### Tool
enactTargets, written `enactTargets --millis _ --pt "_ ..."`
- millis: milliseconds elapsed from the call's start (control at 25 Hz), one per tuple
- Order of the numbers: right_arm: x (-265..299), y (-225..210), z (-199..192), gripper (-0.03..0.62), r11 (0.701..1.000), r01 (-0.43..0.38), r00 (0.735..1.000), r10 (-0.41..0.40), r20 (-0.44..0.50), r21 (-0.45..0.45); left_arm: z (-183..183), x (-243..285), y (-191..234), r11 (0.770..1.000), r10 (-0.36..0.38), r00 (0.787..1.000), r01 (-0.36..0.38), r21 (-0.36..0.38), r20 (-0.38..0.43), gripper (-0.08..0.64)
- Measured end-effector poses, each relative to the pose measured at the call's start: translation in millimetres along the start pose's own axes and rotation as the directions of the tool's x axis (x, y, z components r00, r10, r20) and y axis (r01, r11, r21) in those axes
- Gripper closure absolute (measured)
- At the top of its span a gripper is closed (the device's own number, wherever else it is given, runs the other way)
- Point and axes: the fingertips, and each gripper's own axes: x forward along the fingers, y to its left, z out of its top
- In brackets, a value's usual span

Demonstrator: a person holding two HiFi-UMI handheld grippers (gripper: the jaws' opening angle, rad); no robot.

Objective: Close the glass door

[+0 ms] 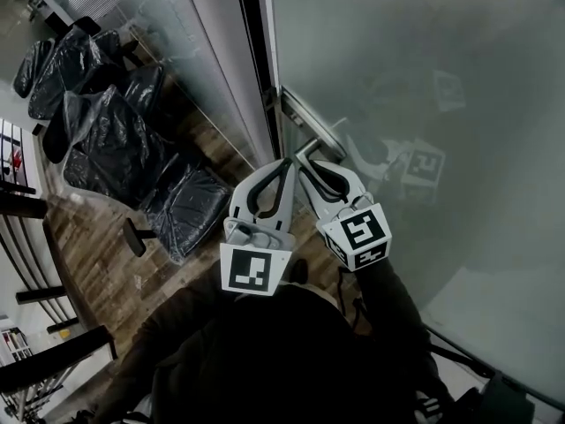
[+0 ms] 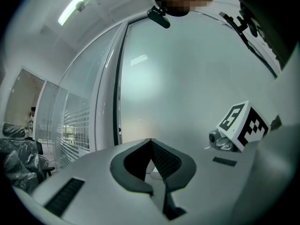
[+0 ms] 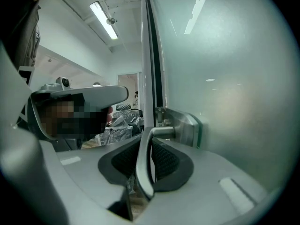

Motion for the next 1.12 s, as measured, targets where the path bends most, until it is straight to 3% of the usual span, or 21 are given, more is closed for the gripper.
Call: enactTargets --millis 240,1120 --pt "-3.8 13.6 8.1 0.525 1.0 -0.018 1.0 0.018 -0.008 0.0 19.7 -8.6 6.8 1.0 0.0 1.0 0.0 0.017 0.009 0.563" --pt "-6.0 20.5 8.4 0.529 1.0 -0.004 1.0 0.004 -0.014 0.0 35.1 -15.4 8.3 1.0 -0.011 0.999 0.01 0.029 0.045 0.563"
